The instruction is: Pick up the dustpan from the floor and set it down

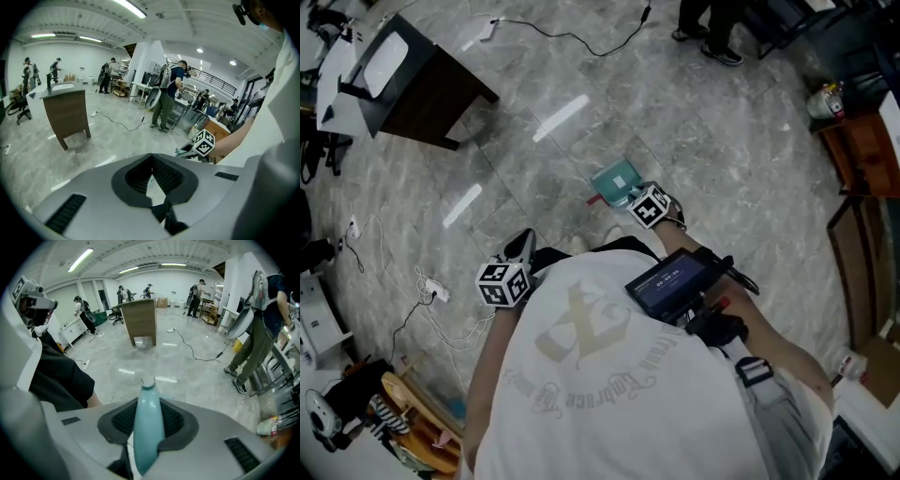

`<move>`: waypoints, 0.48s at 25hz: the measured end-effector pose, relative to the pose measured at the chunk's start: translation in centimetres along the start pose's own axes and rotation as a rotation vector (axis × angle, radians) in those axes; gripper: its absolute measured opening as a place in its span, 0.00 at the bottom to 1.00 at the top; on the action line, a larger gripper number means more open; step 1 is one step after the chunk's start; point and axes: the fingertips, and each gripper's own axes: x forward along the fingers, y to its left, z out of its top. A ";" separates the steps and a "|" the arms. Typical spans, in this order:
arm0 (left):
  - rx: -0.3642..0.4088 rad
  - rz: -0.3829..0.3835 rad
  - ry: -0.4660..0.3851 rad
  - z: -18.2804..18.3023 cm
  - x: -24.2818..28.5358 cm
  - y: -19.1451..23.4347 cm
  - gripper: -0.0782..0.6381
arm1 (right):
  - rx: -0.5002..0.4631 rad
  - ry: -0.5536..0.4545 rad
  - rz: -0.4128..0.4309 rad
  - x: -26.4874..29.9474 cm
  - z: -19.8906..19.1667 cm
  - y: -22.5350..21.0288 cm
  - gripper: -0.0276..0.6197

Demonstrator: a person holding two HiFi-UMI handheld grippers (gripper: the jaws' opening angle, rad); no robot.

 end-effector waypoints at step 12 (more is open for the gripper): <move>0.061 -0.120 -0.007 1.8 3.3 -4.2 0.13 | 0.042 -0.057 0.001 -5.4 -2.2 0.5 0.22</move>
